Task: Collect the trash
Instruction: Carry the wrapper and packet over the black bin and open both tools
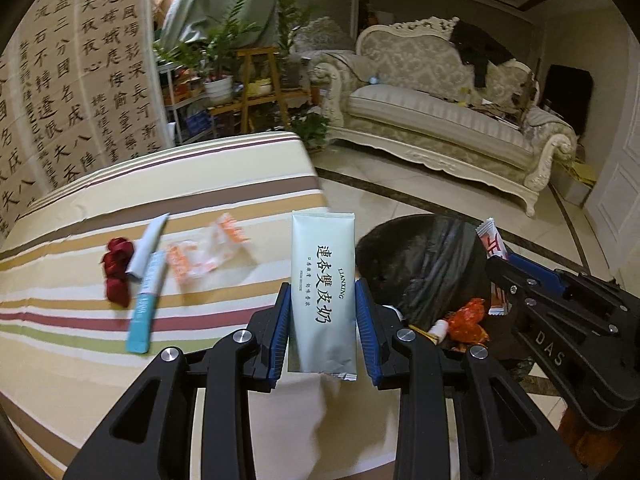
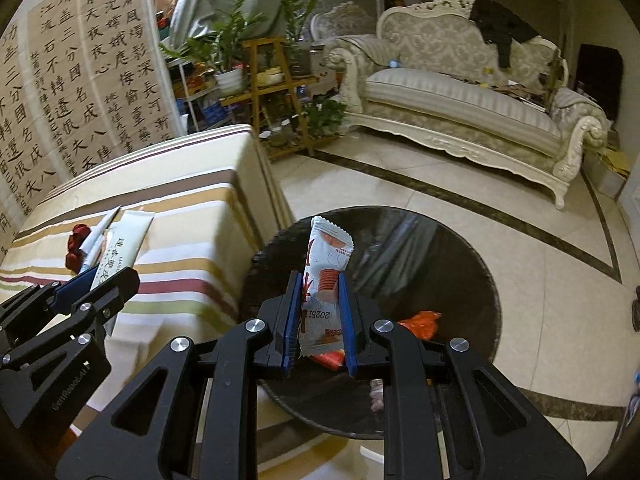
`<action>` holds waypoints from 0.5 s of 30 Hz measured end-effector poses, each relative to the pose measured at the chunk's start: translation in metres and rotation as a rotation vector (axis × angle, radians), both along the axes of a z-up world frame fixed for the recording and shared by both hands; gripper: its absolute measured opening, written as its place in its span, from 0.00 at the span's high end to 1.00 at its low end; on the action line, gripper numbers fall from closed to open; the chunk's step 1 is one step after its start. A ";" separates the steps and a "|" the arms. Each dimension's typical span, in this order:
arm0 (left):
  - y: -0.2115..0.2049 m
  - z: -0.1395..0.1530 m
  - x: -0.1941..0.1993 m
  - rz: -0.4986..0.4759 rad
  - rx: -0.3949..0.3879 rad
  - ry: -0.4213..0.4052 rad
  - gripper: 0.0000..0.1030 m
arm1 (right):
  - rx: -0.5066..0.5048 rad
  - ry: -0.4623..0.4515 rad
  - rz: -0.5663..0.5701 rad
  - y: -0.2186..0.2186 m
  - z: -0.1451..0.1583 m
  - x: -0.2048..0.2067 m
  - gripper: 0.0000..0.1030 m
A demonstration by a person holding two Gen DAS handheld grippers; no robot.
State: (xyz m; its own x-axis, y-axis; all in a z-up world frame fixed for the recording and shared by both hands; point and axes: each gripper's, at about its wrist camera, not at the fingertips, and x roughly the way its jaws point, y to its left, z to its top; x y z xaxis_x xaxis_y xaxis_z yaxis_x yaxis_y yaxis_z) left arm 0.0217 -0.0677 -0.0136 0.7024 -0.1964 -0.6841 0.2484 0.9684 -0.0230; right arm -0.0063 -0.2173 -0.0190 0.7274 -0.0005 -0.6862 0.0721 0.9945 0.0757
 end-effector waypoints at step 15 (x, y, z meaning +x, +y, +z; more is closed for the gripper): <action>-0.057 -0.013 0.012 -0.069 0.061 0.010 0.69 | 0.027 0.019 -0.068 -0.042 -0.013 0.005 0.82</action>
State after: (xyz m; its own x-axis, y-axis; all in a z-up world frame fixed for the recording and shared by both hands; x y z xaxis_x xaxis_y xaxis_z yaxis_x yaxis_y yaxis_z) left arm 0.0341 -0.1251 -0.0264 0.6821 -0.2019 -0.7028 0.3143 0.9488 0.0324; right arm -0.0012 -0.2597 -0.0322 0.7134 -0.0309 -0.7000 0.1409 0.9850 0.1001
